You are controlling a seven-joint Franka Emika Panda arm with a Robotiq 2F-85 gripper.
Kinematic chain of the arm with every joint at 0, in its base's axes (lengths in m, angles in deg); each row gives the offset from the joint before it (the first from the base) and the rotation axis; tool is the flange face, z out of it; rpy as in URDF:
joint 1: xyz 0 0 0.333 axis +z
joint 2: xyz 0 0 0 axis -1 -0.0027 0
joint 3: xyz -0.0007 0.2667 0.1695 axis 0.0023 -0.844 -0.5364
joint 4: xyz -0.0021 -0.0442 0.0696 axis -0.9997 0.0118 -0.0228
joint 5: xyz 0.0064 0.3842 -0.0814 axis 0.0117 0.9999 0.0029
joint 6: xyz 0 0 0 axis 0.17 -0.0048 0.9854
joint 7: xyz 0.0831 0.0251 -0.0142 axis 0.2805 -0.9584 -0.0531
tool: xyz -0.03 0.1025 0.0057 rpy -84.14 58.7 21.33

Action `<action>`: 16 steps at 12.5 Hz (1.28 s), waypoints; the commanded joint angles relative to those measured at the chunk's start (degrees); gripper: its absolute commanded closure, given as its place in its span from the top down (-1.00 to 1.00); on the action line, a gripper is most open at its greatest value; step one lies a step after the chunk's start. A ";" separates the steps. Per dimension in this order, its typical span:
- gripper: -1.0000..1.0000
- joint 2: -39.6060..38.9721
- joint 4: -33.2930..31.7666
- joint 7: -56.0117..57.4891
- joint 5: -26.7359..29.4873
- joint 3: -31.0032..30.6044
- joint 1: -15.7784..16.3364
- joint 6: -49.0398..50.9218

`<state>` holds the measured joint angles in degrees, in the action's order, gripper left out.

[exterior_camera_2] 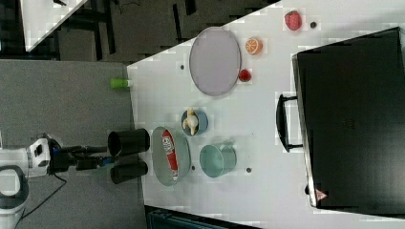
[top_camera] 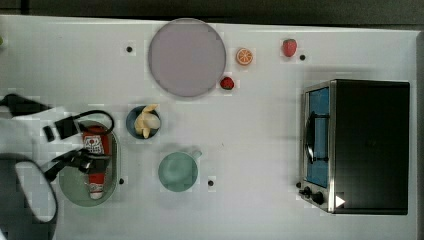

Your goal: Pick ketchup from strainer and place it on the table

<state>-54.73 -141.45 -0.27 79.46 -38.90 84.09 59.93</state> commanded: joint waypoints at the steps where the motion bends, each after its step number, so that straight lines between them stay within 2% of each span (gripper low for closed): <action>1: 1.00 -1.32 -2.86 -2.55 0.16 -2.83 0.08 -3.90; 6: 1.00 -6.02 -13.27 -2.55 -0.68 -9.27 0.22 -21.49; 9: 1.00 -10.83 -18.33 -2.56 -5.99 -9.79 0.27 -32.51; 11: 1.00 -15.05 -19.64 -2.77 -10.66 -9.42 0.27 -38.06; 16: 1.00 -26.21 -19.37 -7.17 -18.18 -7.88 0.43 -46.00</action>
<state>-80.89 -161.98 -3.58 62.75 -47.21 85.51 15.65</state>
